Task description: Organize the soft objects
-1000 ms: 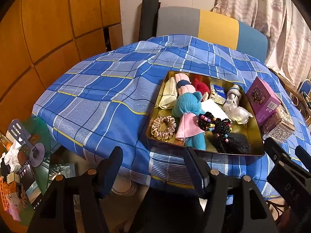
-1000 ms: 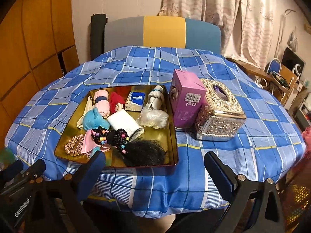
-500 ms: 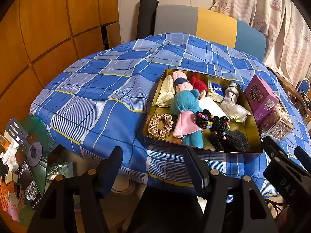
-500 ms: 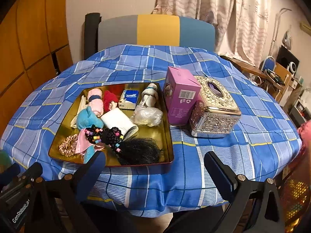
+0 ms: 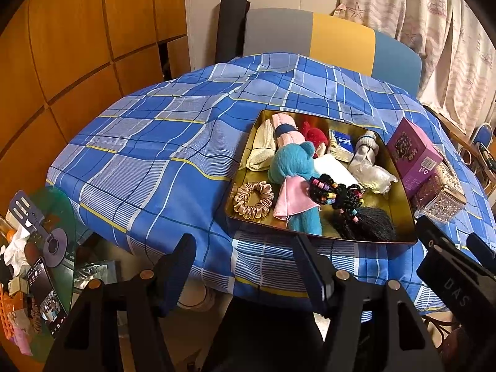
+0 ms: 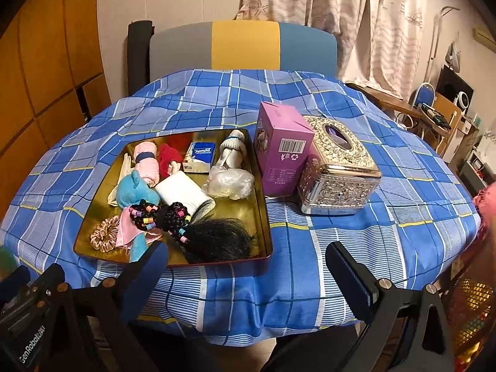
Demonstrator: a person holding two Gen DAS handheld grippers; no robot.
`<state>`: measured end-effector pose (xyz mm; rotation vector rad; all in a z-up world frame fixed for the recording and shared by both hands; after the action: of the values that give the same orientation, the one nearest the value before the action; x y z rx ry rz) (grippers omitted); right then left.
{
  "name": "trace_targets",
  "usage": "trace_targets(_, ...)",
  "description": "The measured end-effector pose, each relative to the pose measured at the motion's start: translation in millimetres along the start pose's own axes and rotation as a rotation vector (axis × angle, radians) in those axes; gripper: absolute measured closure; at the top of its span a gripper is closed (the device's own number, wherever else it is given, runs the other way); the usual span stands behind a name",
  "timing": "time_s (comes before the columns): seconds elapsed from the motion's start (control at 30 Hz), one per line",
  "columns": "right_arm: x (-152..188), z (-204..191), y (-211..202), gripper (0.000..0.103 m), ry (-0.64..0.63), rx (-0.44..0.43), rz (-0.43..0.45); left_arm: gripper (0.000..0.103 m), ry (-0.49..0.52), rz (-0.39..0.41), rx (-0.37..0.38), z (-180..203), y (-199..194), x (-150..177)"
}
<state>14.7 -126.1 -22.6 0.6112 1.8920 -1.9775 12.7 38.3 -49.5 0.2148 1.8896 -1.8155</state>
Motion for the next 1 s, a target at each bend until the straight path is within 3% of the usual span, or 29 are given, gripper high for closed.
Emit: trace_targets(1.0, 1.4, 2.3, 5.8, 0.001, 0.032, 0.004, -0.011, 0.037, 0.018, -0.001, 0.010, 3.6, 0.4, 1.5)
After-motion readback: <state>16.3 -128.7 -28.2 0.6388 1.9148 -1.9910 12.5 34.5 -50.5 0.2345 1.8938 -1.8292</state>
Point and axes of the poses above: each gripper's, at about its wrist camera, not at the fingertips, and y roughly the way its jaws point, z to its right, x to its underside, the point moved 4 cm from there along y, roughly the way its jaws point, and after that the axes turned 12 degrees about -z, right-handed, at the moved point
